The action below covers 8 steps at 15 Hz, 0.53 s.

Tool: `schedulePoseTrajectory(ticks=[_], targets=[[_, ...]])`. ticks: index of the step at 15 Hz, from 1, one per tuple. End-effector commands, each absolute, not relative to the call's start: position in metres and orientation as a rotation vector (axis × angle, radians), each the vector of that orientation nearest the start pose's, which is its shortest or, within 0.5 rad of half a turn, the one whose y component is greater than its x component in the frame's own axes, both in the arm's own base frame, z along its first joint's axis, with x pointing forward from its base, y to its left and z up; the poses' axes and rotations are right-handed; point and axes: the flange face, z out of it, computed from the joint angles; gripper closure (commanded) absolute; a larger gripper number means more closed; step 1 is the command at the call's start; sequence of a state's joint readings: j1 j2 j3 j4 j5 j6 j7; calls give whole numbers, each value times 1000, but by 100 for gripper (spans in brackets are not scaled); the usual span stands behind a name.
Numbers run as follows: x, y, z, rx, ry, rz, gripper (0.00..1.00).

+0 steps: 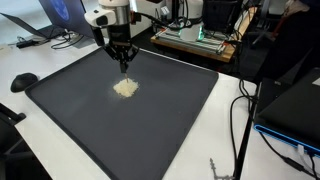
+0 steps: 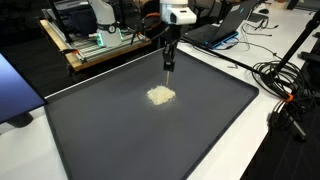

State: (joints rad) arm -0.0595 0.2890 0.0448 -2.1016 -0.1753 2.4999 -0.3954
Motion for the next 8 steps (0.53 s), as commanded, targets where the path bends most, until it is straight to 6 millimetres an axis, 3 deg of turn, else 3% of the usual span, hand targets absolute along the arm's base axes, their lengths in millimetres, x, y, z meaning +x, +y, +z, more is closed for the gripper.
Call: schedulePoseTrajectory(ticks=[1,8], targets=[[603,-17,283,-3133,-826,-159,97],[613,-26,261,-3145,-806,-161,97]])
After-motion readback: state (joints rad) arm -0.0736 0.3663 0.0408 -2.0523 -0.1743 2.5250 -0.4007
